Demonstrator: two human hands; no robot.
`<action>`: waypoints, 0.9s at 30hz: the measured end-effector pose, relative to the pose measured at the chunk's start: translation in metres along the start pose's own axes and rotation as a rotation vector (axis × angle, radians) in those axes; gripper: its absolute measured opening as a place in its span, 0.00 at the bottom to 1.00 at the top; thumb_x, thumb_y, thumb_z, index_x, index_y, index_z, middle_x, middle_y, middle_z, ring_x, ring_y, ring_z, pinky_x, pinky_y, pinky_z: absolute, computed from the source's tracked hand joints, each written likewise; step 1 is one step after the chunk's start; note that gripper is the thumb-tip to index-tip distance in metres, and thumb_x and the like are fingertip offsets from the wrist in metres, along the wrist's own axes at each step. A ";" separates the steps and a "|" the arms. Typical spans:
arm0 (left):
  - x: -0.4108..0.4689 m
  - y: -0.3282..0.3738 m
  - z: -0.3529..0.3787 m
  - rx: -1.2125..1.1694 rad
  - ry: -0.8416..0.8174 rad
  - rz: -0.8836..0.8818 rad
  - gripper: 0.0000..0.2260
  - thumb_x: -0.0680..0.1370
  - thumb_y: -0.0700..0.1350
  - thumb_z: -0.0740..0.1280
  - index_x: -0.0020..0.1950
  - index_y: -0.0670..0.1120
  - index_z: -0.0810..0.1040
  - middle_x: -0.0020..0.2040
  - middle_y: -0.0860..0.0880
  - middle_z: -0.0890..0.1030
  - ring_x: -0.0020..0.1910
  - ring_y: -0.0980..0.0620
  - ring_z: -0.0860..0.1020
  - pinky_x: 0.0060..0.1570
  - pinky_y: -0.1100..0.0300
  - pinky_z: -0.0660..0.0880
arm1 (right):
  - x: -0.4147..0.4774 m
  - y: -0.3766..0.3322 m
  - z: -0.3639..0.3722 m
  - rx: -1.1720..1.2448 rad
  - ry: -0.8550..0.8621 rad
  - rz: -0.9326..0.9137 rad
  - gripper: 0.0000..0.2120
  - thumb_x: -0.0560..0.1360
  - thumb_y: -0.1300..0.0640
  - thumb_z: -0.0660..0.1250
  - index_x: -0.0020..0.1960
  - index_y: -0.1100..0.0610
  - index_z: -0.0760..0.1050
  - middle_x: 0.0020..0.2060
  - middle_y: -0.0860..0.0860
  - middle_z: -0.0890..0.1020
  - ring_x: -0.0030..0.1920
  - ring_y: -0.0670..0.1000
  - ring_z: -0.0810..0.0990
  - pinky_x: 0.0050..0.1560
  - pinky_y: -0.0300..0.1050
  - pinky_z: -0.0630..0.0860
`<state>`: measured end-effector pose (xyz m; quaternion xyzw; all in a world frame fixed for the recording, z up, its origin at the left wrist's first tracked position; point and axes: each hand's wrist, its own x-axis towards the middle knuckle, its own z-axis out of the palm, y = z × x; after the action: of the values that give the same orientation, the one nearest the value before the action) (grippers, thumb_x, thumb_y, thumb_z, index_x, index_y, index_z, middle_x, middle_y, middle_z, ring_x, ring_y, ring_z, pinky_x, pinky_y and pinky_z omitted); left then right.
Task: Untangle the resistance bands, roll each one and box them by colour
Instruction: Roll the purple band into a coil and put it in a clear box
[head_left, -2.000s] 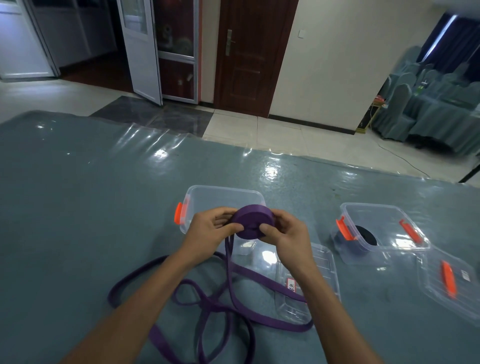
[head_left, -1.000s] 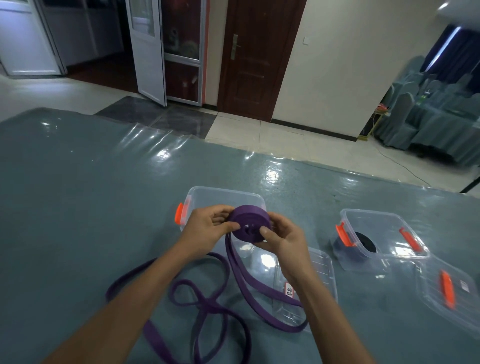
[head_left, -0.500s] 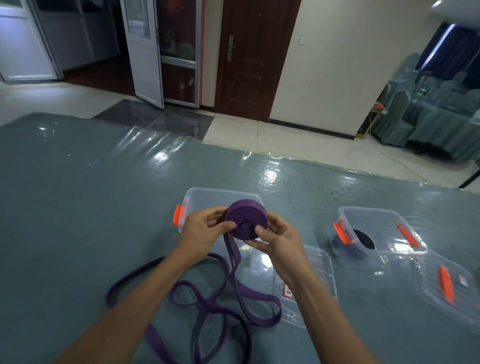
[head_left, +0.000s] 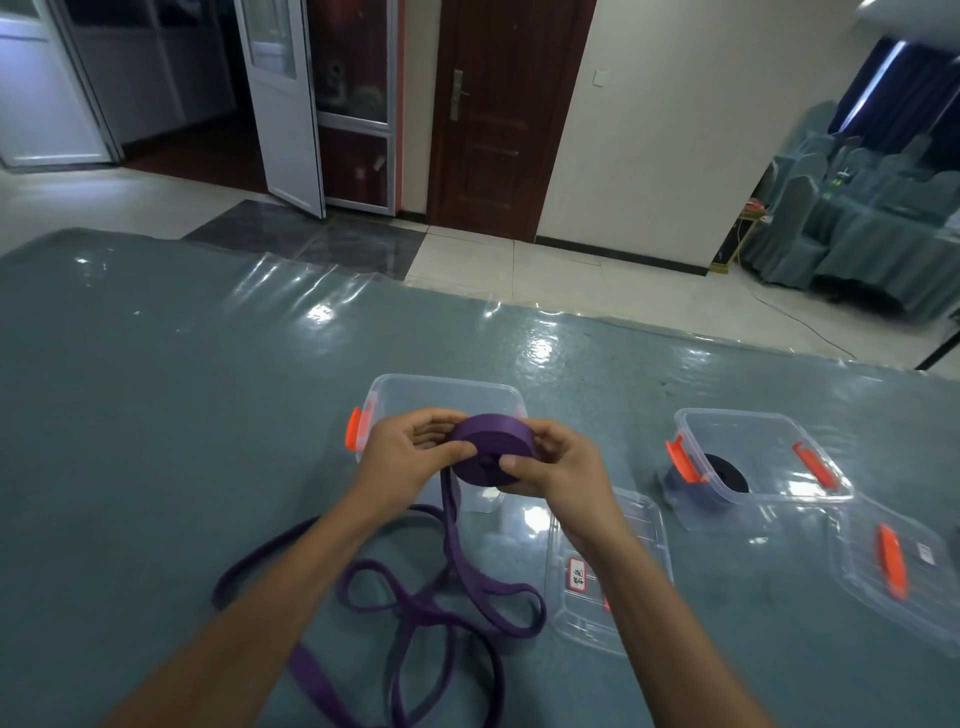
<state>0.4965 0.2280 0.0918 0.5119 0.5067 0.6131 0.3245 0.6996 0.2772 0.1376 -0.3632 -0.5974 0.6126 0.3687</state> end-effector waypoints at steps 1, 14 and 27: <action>0.000 -0.002 0.001 -0.031 0.025 -0.003 0.18 0.64 0.57 0.81 0.52 0.61 0.85 0.50 0.53 0.87 0.51 0.52 0.86 0.54 0.63 0.80 | -0.001 0.003 0.001 0.113 -0.001 0.035 0.15 0.71 0.69 0.75 0.53 0.54 0.83 0.50 0.59 0.86 0.50 0.61 0.86 0.49 0.60 0.84; -0.007 -0.002 -0.013 0.087 -0.025 -0.066 0.20 0.67 0.40 0.82 0.48 0.65 0.85 0.46 0.56 0.87 0.47 0.55 0.86 0.52 0.64 0.80 | 0.003 0.008 0.006 -0.378 -0.098 -0.104 0.17 0.71 0.63 0.77 0.54 0.46 0.82 0.47 0.46 0.86 0.50 0.47 0.84 0.54 0.45 0.81; -0.019 -0.001 -0.011 -0.100 0.042 -0.098 0.15 0.67 0.46 0.81 0.51 0.57 0.87 0.51 0.49 0.88 0.52 0.49 0.86 0.55 0.58 0.82 | -0.014 0.017 0.018 0.087 -0.003 0.071 0.14 0.76 0.67 0.71 0.60 0.59 0.80 0.52 0.57 0.86 0.55 0.61 0.85 0.56 0.57 0.82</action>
<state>0.4907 0.2077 0.0857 0.4568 0.5066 0.6315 0.3687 0.6898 0.2566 0.1215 -0.3670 -0.5575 0.6512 0.3611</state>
